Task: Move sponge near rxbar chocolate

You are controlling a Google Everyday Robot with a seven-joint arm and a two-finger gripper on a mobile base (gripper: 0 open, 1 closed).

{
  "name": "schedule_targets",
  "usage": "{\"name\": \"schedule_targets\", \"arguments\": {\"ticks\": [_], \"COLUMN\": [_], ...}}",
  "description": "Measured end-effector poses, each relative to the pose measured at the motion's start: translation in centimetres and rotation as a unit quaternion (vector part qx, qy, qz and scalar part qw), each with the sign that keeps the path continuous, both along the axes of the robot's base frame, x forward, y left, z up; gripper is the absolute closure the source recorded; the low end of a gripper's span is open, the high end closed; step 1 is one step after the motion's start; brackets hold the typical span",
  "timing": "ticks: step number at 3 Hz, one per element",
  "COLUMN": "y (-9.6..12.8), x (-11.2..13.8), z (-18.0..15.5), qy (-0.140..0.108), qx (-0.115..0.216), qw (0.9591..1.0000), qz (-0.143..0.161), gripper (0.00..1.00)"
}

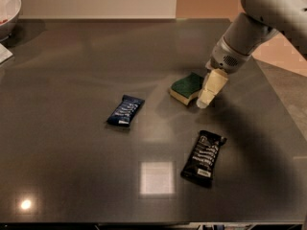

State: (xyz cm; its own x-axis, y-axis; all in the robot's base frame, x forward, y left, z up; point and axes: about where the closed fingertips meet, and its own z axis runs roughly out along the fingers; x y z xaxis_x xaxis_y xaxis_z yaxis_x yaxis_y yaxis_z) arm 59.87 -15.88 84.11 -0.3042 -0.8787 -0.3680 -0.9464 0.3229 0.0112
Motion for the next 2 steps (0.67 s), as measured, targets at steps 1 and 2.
{"name": "schedule_targets", "arguments": {"ticks": [1,2], "y": [0.99,1.46], "x": [0.77,1.00], "z": [-0.72,-1.16], "qy": [0.004,0.005], "qx": [0.000,-0.001], "qw": [1.0000,1.0000], "qz": [0.004,0.005], "gripper": [0.17,0.40]}}
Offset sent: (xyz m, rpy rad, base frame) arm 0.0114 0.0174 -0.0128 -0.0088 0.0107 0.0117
